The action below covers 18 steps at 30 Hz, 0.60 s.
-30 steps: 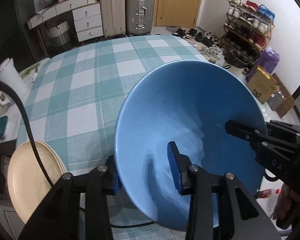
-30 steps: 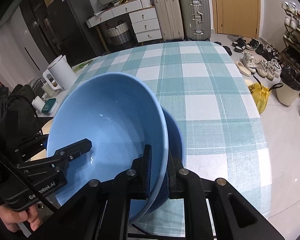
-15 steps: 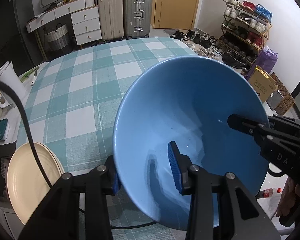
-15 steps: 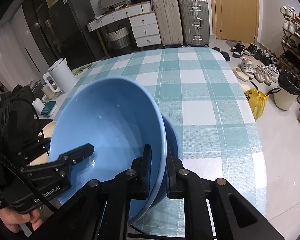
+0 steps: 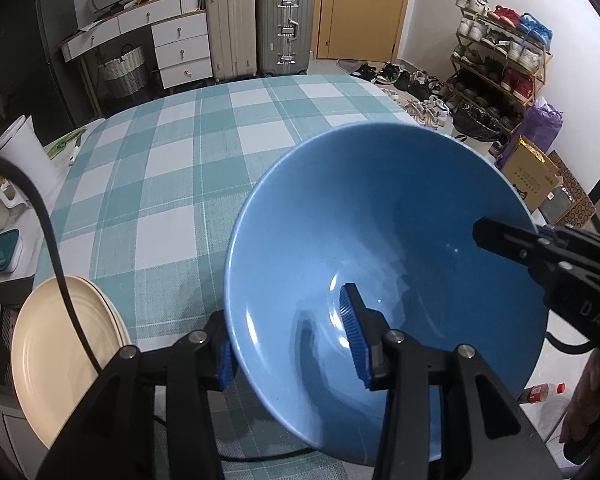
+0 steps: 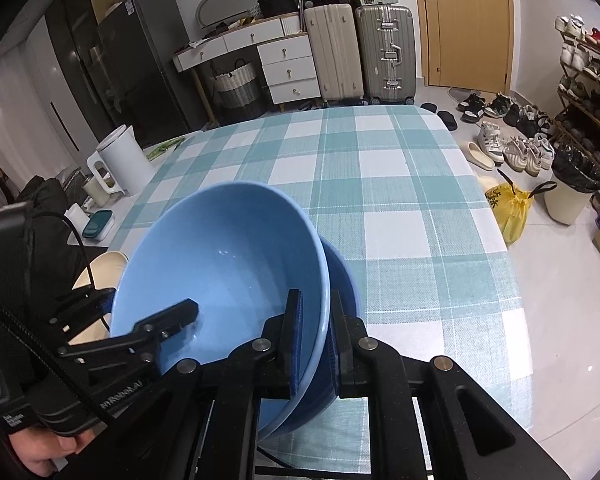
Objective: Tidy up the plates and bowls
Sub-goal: 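Open both grippers and withdraw them from the stacked blue bowls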
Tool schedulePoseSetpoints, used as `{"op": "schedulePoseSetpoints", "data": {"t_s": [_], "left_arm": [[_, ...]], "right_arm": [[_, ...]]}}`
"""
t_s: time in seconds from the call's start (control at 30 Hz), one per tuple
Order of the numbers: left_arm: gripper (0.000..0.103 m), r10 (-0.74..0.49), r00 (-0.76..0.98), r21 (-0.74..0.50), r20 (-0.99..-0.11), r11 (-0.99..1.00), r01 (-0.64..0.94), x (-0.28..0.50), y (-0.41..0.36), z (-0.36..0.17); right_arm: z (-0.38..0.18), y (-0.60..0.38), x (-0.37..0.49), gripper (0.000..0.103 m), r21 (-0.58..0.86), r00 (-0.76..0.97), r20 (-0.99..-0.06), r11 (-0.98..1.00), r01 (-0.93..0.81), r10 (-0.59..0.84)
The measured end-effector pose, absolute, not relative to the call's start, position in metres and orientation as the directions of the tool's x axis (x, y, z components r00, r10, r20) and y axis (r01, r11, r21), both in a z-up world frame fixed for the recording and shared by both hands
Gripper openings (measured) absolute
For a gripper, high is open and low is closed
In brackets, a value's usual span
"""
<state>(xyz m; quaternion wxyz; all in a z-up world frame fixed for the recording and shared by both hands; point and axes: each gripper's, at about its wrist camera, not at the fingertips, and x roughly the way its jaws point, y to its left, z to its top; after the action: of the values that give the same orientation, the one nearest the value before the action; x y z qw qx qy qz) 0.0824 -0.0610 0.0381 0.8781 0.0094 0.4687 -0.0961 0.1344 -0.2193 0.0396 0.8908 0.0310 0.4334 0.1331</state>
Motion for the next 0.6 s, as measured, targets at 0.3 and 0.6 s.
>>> {"op": "schedulePoseSetpoints", "data": {"t_s": [0.3, 0.6], "left_arm": [[0.043, -0.177, 0.528, -0.095, -0.83, 0.979, 0.18, 0.084, -0.059, 0.035], [0.043, -0.167, 0.529, -0.094, -0.832, 0.982, 0.161, 0.086, -0.054, 0.026]], "right_arm": [[0.042, -0.227, 0.129, 0.012, 0.193, 0.612, -0.743, 0.962, -0.192, 0.271], [0.046, -0.237, 0.118, 0.012, 0.257, 0.641, -0.695, 0.945, -0.202, 0.326]]}}
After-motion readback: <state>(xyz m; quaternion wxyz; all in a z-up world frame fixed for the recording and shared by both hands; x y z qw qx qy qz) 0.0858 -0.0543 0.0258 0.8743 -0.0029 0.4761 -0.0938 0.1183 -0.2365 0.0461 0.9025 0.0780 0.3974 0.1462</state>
